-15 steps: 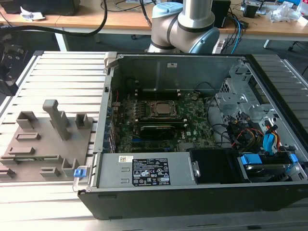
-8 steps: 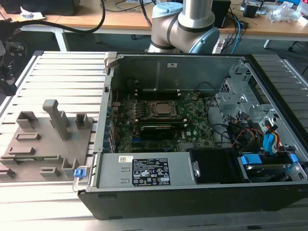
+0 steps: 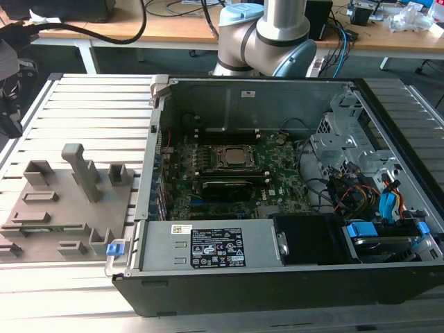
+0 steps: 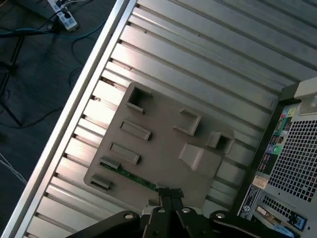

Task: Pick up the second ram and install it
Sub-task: 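Pick up the second ram and move it above second insertion slot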

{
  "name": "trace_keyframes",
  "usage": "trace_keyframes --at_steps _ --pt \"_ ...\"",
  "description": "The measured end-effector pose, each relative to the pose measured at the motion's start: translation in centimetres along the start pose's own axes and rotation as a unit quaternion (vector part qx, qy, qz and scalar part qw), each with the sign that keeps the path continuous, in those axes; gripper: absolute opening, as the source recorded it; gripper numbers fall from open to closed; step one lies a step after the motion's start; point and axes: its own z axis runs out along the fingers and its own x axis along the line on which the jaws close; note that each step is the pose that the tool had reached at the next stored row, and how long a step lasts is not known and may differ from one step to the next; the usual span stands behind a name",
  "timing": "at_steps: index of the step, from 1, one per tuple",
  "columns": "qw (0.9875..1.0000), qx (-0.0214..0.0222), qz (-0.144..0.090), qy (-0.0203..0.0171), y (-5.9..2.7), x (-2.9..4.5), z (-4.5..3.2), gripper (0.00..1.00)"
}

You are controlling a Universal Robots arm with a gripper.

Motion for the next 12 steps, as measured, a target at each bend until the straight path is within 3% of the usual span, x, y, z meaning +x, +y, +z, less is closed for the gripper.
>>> trace_keyframes --at_steps 3,5,7,9,12 --pt "0.9994 -0.0008 -0.034 0.0015 0.0 0.0 0.0 0.11" --pt "0.9977 -0.0016 -0.068 0.003 0.0 0.0 0.01 0.11" --pt "0.9961 -0.0021 -0.089 0.0039 0.0 0.0 0.01 0.11" --pt "0.992 -0.0029 -0.126 0.0056 0.0 0.0 0.02 0.11" --pt "0.9875 -0.0036 -0.157 0.007 0.0 0.0 0.02 0.11"
